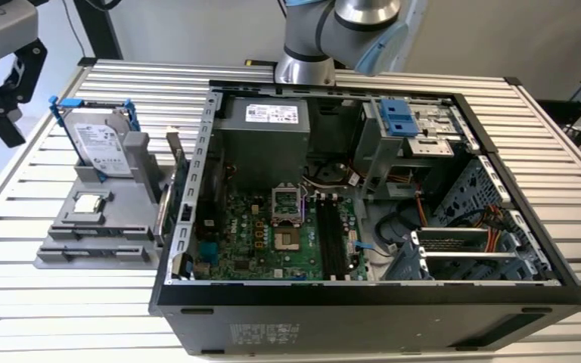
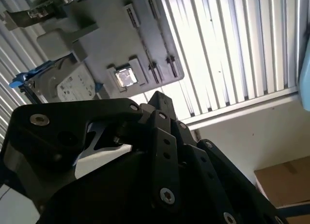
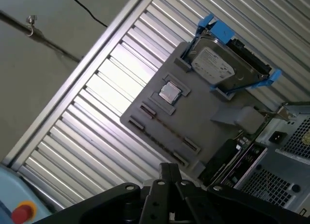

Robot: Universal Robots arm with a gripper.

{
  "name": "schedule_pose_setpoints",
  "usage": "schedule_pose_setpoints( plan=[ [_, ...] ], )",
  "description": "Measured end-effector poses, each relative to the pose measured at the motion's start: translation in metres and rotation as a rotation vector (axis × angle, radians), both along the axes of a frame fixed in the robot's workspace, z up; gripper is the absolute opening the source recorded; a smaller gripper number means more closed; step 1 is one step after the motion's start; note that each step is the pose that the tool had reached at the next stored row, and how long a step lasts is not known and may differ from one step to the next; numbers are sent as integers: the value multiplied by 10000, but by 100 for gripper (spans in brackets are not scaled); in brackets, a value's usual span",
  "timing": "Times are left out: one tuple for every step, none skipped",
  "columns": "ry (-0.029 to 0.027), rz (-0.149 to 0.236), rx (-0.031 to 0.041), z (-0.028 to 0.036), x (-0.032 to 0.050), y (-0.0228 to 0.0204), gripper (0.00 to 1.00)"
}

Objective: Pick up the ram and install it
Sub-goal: 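Pick up the ram and move it above insertion slot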

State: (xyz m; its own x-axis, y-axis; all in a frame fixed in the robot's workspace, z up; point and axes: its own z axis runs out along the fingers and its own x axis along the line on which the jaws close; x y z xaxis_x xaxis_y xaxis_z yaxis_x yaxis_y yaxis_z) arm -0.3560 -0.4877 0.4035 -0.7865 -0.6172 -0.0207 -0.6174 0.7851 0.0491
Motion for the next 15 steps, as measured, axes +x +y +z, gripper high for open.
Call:
schedule_pose_setpoints(
  plan=[
    [0, 100, 0, 1, -1, 0, 0],
    [0, 199, -1, 2, -1, 0, 0],
    [0, 299, -1, 3, -2, 0, 0],
    [0, 396, -1, 4, -3, 0, 0],
    [0, 491, -1, 5, -4, 0, 0],
    [1, 590, -2, 6, -4, 0, 0],
    [0, 692, -2, 6, -5, 0, 0],
    [1, 792, -2, 7, -6, 0, 0],
    [1, 890, -3, 8, -7, 0, 0],
    [1, 987, -3, 8, -8, 0, 0],
    [1, 1091, -4, 9, -8, 0, 0],
    [1, 1187, -4, 9, -9, 0, 0],
    [1, 1283, -5, 10, -10, 0, 0],
    [1, 1380, -5, 11, -11, 0, 0],
    [2, 1485, -6, 11, -12, 0, 0]
  ],
)
